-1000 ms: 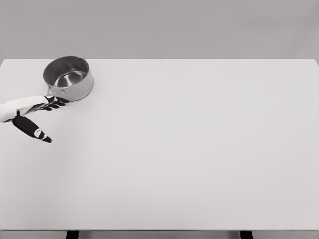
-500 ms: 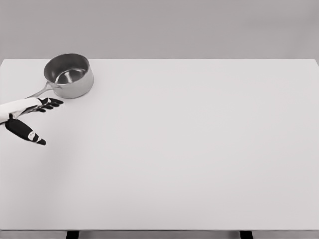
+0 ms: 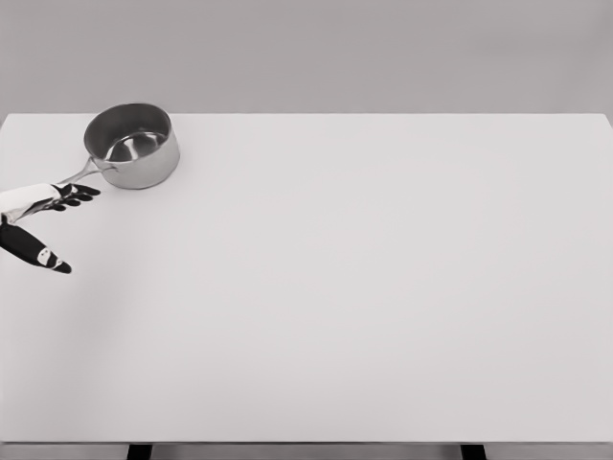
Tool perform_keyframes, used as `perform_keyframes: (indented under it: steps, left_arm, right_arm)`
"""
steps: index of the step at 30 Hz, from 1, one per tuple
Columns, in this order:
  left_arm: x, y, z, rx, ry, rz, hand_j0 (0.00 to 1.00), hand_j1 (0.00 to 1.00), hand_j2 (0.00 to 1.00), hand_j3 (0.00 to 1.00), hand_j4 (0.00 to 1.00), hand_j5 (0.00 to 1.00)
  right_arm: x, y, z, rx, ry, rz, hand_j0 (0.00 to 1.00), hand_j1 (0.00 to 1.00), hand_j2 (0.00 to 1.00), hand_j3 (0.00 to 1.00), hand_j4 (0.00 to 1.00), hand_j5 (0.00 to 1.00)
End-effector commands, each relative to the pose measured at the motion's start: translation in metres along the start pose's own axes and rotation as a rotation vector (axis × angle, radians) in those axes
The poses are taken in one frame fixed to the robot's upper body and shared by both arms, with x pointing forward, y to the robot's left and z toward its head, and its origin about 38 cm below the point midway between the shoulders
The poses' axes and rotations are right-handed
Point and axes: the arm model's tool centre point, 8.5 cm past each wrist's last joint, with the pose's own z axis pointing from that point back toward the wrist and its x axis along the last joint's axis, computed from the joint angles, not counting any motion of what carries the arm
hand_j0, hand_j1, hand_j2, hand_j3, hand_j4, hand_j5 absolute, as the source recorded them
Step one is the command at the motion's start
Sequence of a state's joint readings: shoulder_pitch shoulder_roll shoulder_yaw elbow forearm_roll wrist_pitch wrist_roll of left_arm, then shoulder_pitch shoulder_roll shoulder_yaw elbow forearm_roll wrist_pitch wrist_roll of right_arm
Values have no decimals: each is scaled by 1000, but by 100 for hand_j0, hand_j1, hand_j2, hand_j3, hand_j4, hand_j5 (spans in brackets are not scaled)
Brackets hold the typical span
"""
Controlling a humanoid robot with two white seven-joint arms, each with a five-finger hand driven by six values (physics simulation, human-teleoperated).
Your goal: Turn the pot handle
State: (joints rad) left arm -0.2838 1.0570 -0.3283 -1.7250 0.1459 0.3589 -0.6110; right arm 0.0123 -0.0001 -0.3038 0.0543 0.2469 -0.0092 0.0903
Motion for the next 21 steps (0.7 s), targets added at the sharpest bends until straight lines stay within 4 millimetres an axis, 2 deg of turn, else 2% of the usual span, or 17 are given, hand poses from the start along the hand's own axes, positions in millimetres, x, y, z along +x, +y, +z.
perform_keyframes:
  steps: [1,21]
  left_arm:
    - [-6,1,-1,2,14,7,100,100,100,100,100,100]
    - [-31,9,-9,46,94,11,100,100,100,100,100,100]
  right_arm:
    - [0,0,0,0,-1,0,100,100,100,100,100,100]
    - [0,0,0,0,1,0,100,100,100,100,100,100]
